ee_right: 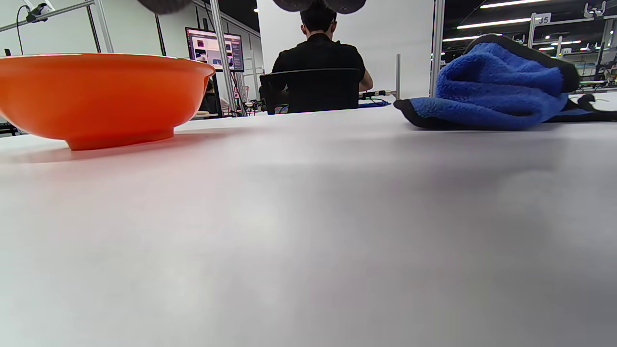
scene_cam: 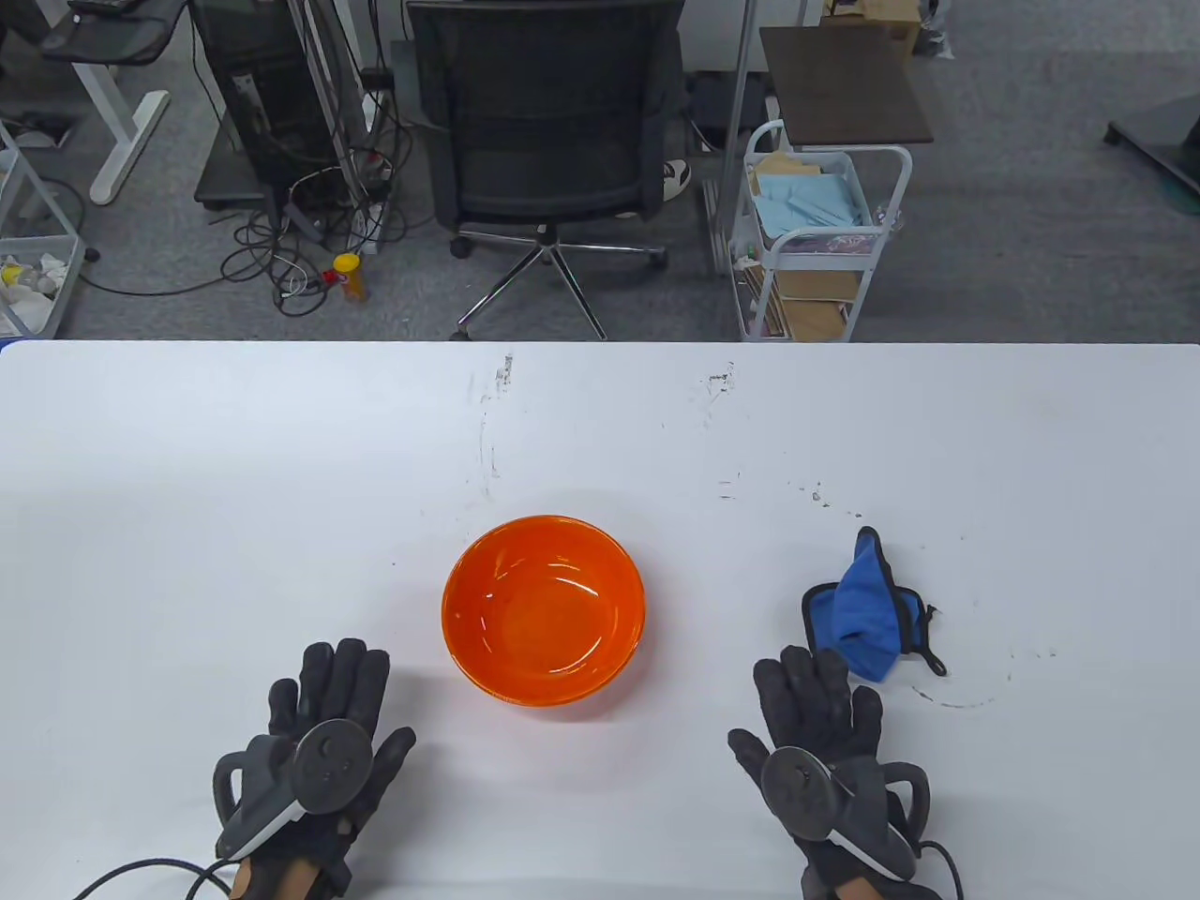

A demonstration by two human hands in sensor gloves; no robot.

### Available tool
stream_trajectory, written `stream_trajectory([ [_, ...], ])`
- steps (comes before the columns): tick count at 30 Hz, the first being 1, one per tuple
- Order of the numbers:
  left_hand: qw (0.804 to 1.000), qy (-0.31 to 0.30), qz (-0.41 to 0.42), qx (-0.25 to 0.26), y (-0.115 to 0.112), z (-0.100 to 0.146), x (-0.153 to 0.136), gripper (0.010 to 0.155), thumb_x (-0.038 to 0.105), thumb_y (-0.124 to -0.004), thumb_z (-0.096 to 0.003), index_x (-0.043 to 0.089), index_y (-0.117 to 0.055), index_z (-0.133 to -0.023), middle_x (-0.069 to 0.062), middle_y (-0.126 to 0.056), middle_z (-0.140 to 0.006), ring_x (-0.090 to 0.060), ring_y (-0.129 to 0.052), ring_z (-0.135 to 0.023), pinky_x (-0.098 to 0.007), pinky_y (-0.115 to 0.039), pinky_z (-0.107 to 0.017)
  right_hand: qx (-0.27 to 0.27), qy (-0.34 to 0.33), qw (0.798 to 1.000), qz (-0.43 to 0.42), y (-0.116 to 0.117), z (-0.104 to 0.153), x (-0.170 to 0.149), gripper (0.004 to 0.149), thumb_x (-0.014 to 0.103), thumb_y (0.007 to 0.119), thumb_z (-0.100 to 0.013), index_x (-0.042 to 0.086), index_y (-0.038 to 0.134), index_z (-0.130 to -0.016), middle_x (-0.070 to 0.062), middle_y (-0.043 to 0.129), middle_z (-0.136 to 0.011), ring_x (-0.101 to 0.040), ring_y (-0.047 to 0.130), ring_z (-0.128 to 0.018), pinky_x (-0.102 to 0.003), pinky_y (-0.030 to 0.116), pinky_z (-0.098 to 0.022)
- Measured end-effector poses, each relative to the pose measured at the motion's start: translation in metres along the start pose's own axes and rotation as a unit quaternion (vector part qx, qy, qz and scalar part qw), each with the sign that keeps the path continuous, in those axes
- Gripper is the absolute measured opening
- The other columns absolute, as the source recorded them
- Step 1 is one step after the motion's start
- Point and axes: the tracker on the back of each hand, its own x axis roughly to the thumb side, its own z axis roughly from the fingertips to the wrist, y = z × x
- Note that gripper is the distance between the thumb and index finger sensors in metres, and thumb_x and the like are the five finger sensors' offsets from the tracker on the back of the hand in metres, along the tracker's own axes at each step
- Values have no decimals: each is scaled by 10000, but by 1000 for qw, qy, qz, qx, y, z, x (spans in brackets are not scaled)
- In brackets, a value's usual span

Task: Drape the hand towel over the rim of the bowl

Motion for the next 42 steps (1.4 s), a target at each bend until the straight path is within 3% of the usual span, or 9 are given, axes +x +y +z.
stream_trajectory([
  [7,1000,-3,1,-1,-1,0,0,781,539,-588,-572,199,-165,-1133,-51,-131,-1202,-345,-96,-1085,-605,-159,-732,7,-5,1000,-11,-5,1,0,734,531,504,-612,99,284,-1162,-232,249,-1195,-549,181,-1077,-761,226,-669],
  [16,1000,-2,0,5,2,0,2,778,539,-592,-571,201,-175,-1135,-49,-140,-1205,-341,-98,-1087,-605,-157,-733,-92,49,995,-10,-48,11,-15,759,540,500,-617,69,277,-1169,-249,286,-1200,-570,217,-1087,-767,220,-677],
  [20,1000,-4,-2,1,1,0,2,778,537,-593,-571,199,-178,-1135,-49,-142,-1205,-343,-101,-1087,-605,-159,-733,-112,79,991,-10,-64,-7,-35,742,512,520,-626,63,285,-1167,-252,296,-1198,-576,221,-1086,-766,220,-682],
  [26,1000,-8,4,5,3,1,0,777,536,-595,-571,199,-180,-1135,-50,-143,-1205,-345,-103,-1087,-606,-159,-733,-102,165,980,-35,-75,-64,-78,717,481,560,-625,66,325,-1161,-244,324,-1193,-593,233,-1083,-780,229,-688],
  [28,1000,-9,4,6,4,1,0,776,536,-595,-571,200,-182,-1135,-50,-146,-1206,-344,-104,-1088,-606,-160,-733,-88,190,977,-42,-73,-81,-84,707,469,576,-623,71,343,-1159,-243,328,-1194,-595,226,-1083,-785,213,-687],
  [34,1000,-14,-2,-5,1,0,2,776,536,-594,-571,200,-181,-1135,-51,-147,-1206,-346,-107,-1089,-606,-162,-734,-2,264,964,45,-44,-128,-93,735,522,579,-604,88,370,-1160,-225,308,-1202,-589,190,-1088,-789,193,-687],
  [39,1000,-14,-2,-9,1,1,3,776,536,-594,-570,199,-181,-1135,-51,-149,-1206,-348,-110,-1089,-607,-165,-734,33,315,944,87,-19,-148,-103,761,555,540,-600,100,316,-1167,-215,307,-1206,-581,197,-1095,-786,203,-696],
  [42,1000,-13,0,-10,1,1,3,779,537,-593,-571,196,-177,-1135,-56,-148,-1206,-354,-114,-1089,-612,-173,-735,50,346,934,75,-15,-152,-116,748,542,548,-604,101,322,-1164,-217,295,-1204,-584,183,-1089,-784,201,-697],
])
